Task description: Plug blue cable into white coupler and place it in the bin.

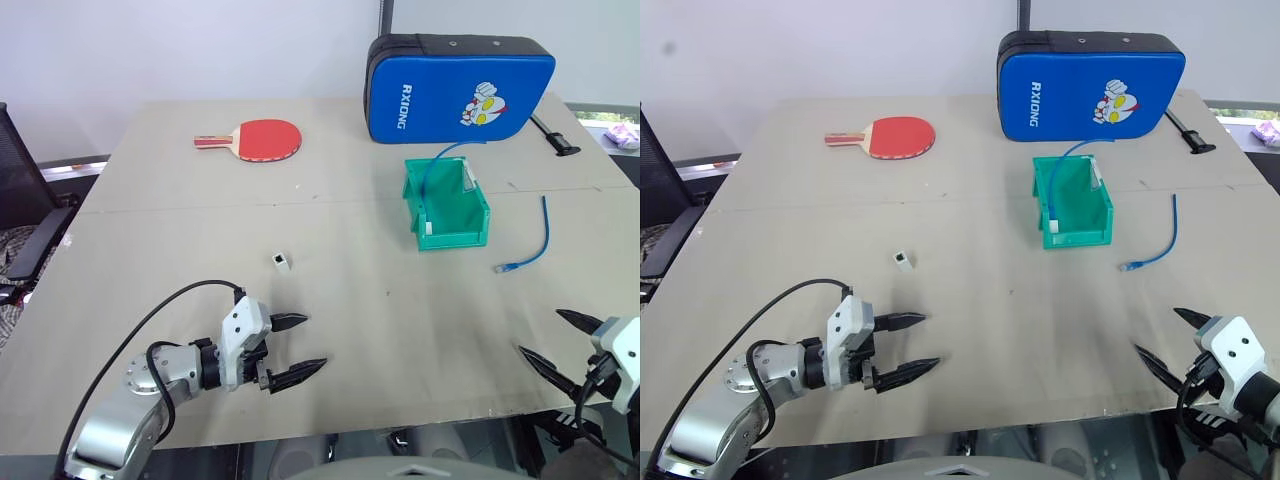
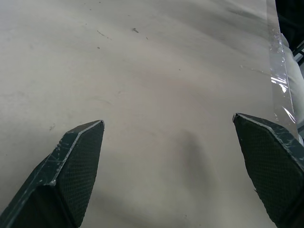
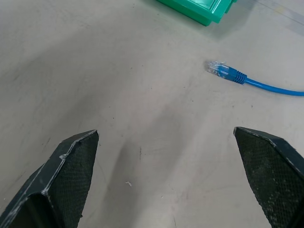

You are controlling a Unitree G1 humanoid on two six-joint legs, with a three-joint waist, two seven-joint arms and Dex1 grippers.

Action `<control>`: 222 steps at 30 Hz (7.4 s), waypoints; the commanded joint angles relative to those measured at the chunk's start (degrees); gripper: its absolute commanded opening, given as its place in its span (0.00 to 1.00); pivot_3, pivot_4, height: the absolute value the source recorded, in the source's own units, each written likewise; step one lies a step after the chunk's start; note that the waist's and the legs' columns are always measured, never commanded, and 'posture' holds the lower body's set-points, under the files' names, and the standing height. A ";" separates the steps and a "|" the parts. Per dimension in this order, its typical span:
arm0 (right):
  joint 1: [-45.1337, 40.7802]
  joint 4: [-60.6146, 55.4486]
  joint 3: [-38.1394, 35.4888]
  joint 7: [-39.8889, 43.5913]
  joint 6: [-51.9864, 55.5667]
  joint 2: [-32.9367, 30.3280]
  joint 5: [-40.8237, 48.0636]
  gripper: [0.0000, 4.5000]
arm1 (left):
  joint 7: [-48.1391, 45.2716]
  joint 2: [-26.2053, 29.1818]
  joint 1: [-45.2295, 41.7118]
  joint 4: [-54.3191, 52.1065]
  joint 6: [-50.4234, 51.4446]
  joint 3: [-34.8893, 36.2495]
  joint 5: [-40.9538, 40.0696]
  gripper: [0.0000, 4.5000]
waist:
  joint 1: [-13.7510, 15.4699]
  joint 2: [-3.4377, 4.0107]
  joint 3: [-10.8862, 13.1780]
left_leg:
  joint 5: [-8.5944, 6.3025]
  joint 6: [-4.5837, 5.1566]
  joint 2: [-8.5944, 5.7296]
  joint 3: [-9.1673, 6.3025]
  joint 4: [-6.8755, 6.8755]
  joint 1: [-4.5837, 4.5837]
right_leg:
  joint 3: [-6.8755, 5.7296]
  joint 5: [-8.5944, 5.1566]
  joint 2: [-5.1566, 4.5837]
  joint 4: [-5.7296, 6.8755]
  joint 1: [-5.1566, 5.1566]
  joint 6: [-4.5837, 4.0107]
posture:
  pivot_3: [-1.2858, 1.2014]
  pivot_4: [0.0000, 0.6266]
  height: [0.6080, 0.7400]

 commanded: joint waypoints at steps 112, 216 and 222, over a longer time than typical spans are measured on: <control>-2.81 -28.88 14.06 -5.39 19.65 4.13 2.69 0.96 | -14.82 -15.27 -43.08 34.04 -12.38 -25.93 19.06 0.00 | 1.26 0.03 0.14 | -0.08 0.16 -0.19 -0.15 0.28 -0.22 | 0.02 0.01 0.12 0.02 0.03 0.01 | 0.52 0.24 1.00; -59.38 10.36 45.96 0.83 19.61 -0.59 7.65 0.00 | -18.43 -16.95 -47.99 44.25 -18.85 -22.17 21.72 0.11 | 0.86 -0.06 0.06 | -0.07 0.18 -0.29 -0.28 0.32 -0.76 | -0.16 0.31 0.22 0.07 -0.44 -0.01 | 0.52 0.24 1.00; -60.38 13.68 48.17 4.44 20.42 -0.33 3.87 0.00 | -18.14 -17.34 -48.34 43.42 -17.76 -22.23 21.77 0.11 | 0.92 -0.06 0.06 | -0.07 0.19 -0.29 -0.24 0.34 -0.77 | -0.13 0.32 0.11 0.06 -0.44 0.00 | 0.52 0.24 1.00</control>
